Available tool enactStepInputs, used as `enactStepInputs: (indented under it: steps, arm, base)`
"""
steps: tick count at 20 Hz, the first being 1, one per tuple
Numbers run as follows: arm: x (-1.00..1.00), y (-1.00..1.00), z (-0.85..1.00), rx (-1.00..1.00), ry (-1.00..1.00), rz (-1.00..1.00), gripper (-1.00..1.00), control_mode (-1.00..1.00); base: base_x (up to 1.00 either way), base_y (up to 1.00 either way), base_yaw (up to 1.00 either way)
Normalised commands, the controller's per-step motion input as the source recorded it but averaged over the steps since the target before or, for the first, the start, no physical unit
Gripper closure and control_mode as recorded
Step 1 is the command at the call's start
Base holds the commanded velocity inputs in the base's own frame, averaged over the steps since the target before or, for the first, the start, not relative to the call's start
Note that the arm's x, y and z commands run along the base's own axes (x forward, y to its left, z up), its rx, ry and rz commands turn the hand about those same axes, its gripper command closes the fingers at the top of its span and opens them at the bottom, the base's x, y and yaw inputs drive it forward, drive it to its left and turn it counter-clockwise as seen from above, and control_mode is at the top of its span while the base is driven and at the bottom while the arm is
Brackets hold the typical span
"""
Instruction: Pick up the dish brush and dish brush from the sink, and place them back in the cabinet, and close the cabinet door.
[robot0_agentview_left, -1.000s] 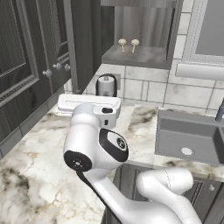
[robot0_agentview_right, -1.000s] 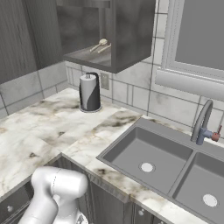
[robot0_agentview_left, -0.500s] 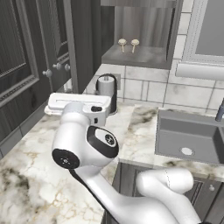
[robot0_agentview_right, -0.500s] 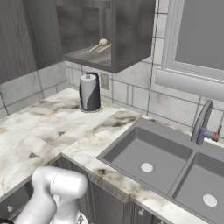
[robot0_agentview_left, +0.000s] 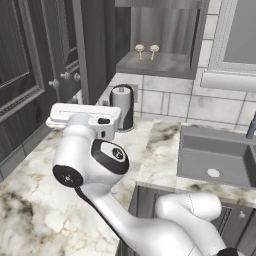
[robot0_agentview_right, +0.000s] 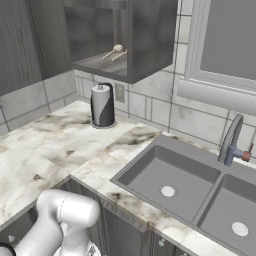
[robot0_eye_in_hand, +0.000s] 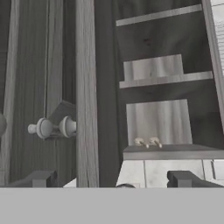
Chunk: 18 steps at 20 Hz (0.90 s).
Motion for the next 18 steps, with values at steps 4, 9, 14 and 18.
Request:
enactStepInputs:
  steps: [4,9,14,18]
  arm:
    - [0.05,0.09,0.00,0.00,-0.02,0.00,-1.00,-1.00]
    - [0.00,0.13,0.00,0.00,0.00,0.00,-1.00,-1.00]
    - [0.00,0.14,0.00,0.00,0.00,0.00,-1.00,-1.00]
    - [0.00,0.09,0.00,0.00,0.00,0.00,-1.00,-1.00]
  base:
    - [0.00,0.00,0.00]
    - [0.00,0.00,0.00]
    - [0.00,0.00,0.00]
    - [0.00,0.00,0.00]
